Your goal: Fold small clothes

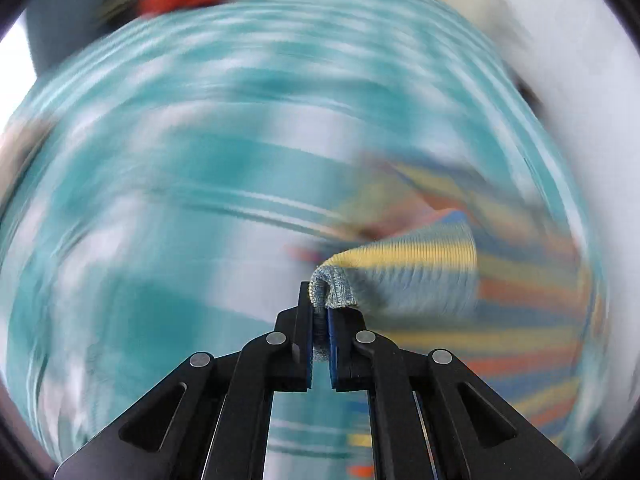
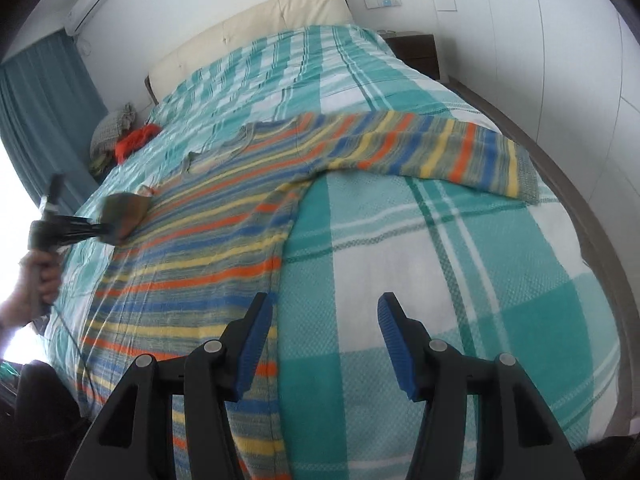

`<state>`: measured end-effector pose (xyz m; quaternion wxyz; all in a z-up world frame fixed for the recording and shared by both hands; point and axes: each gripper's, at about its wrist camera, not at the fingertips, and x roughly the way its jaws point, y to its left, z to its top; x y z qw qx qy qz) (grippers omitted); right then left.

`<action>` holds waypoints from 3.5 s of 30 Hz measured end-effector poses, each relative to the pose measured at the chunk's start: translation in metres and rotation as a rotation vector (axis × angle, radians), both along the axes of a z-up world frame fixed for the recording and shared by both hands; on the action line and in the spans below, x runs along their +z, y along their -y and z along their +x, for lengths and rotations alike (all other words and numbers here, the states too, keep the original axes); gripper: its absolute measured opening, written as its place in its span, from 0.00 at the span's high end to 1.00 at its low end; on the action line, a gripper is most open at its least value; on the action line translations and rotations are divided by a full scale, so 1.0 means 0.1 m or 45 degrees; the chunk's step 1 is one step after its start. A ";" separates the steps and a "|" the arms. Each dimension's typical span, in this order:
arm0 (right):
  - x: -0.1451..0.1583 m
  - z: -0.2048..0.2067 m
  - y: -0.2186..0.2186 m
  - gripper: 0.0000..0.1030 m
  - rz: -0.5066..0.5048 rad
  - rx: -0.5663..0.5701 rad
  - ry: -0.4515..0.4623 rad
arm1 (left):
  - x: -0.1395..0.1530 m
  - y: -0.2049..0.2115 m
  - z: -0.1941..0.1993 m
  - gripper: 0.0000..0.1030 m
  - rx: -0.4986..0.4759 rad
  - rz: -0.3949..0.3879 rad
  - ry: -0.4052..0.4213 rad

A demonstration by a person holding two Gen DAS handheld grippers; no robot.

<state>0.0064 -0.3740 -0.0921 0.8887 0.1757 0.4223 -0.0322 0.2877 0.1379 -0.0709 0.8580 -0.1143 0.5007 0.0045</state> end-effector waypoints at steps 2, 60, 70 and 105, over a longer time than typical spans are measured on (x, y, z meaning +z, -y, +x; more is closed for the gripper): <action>-0.05 0.03 0.02 0.47 0.026 -0.003 -0.014 | -0.07 -0.65 0.03 0.96 0.233 -0.023 -0.049; -0.52 0.79 0.51 0.00 -0.428 -0.292 -0.167 | -0.86 -0.15 -0.59 0.00 -0.047 0.278 0.164; -0.53 0.80 0.52 0.00 -0.428 -0.292 -0.168 | -0.86 -0.15 -0.58 0.00 -0.048 0.278 0.165; -0.52 0.80 0.52 0.00 -0.428 -0.293 -0.168 | -0.86 -0.15 -0.59 0.00 -0.049 0.280 0.165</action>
